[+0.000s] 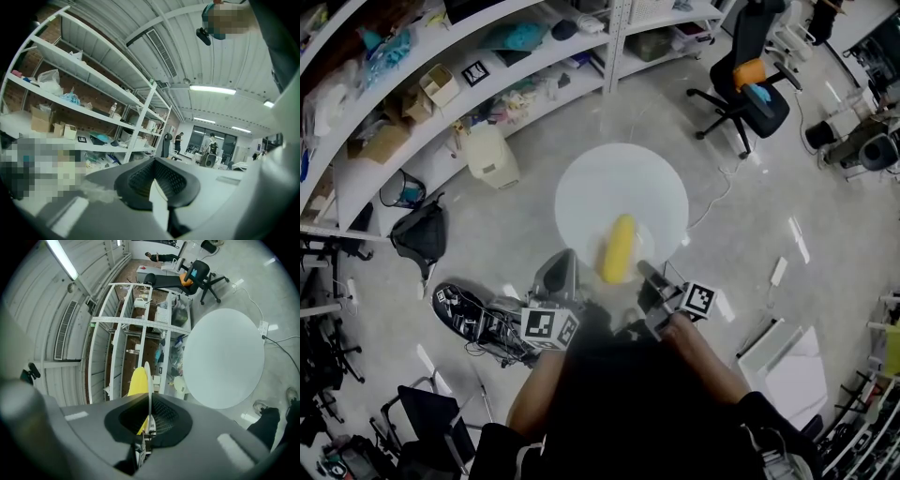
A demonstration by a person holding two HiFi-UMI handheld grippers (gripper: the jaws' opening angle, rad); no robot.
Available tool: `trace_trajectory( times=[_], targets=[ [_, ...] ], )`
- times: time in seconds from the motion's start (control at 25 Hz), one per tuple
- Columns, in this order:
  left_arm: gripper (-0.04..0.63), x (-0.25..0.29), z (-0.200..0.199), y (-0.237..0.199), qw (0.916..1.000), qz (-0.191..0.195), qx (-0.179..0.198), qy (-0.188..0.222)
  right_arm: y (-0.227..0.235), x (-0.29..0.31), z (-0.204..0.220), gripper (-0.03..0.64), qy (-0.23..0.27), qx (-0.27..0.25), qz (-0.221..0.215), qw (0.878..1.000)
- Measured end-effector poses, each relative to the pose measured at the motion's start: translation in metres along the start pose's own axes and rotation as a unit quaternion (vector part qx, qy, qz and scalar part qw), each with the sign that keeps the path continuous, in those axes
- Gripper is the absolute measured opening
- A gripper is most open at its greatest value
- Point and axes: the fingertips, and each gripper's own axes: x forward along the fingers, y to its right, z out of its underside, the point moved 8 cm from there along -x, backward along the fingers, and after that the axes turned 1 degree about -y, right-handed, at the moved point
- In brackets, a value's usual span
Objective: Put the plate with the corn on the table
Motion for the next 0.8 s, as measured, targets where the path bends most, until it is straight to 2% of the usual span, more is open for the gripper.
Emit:
trace_trajectory(
  times=[0.4, 0.8],
  targets=[
    [0.002, 0.017, -0.016, -0.032, 0.9999, 0.017, 0.002, 0.001, -0.009, 0.027, -0.004, 0.020, 0.011, -0.003, -0.006, 1.000],
    [0.002, 0.036, -0.017, -0.044, 0.9997, -0.017, -0.007, 0.012, 0.001, 0.048, -0.023, 0.020, -0.026, -0.005, -0.010, 1.000]
  ],
)
